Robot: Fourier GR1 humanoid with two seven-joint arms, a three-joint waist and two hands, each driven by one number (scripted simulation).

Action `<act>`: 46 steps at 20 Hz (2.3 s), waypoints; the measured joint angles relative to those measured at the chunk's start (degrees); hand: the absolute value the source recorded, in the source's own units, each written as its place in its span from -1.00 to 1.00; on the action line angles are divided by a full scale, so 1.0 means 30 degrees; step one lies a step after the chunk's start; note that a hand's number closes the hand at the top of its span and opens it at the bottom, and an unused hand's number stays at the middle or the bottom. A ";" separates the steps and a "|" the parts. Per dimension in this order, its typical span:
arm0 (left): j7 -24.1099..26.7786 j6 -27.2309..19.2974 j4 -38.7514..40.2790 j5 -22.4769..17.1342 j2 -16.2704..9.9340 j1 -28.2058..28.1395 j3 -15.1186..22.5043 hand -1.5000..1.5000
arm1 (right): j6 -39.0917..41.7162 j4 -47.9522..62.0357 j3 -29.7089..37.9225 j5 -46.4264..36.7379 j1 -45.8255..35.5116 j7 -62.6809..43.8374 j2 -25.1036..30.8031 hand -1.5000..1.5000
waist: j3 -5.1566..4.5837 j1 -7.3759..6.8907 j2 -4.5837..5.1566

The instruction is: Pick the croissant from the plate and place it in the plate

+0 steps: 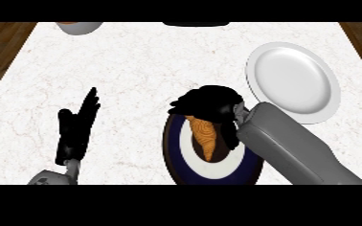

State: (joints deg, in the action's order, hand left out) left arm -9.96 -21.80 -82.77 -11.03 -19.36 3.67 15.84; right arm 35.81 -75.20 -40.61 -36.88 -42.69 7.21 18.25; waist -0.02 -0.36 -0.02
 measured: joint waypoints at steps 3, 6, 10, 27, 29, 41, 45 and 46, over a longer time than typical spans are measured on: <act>0.0204 0.0334 0.0323 0.0216 0.0296 -0.0072 -0.0346 0.00 | 0.0247 0.0333 0.0327 -0.1012 0.0309 0.0311 -0.0352 -1.00 | 0.0002 0.0016 0.0007; 0.0103 0.0865 -0.0072 0.0325 0.0204 -0.0411 -0.0755 0.00 | 0.0308 0.0712 0.0550 -0.2034 0.0726 0.0770 -0.0784 -1.00 | 0.0002 0.0011 0.0004; -0.0515 0.1017 -0.0044 0.0831 0.0523 0.0089 -0.1064 0.00 | 0.0413 0.1465 0.0888 -0.3223 0.0861 0.1685 -0.1251 -1.00 | 0.0004 0.0017 0.0011; -0.0298 0.1879 -0.0491 0.2466 0.1972 -0.0896 -0.2142 0.00 | -0.0493 0.3717 0.2085 -0.7786 0.1819 0.4222 -0.3062 1.00 | 0.0005 0.0008 -0.0001; -0.0565 0.1951 -0.0405 0.2578 0.2129 -0.0605 -0.2250 0.00 | -0.0964 0.4079 0.2255 -0.8178 0.1589 0.4752 -0.3336 1.00 | 0.0006 0.0011 -0.0001; -0.0793 0.2484 -0.0131 0.2994 0.2488 -0.0344 -0.2918 0.00 | -0.5070 0.4567 0.5046 -0.9685 0.1719 0.4402 -0.4308 1.00 | 0.0012 0.0115 -0.0014; -0.0701 0.2307 -0.0204 0.3012 0.2533 -0.0713 -0.3011 0.00 | -0.6942 0.4875 0.8819 -0.9223 0.2192 -0.0416 -0.4744 1.00 | 0.0027 0.0626 -0.0042; -0.0726 0.2268 -0.0244 0.3015 0.2531 -0.0772 -0.3032 0.00 | -0.7481 0.4893 0.9758 -0.9138 0.2182 -0.1742 -0.4899 1.00 | 0.0029 0.0670 -0.0049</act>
State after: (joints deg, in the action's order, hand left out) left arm -12.14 -14.99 -83.50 -1.99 -11.77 1.36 6.75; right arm 13.37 -60.52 -11.34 -64.29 -36.14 1.98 3.55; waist 0.07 1.65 -0.16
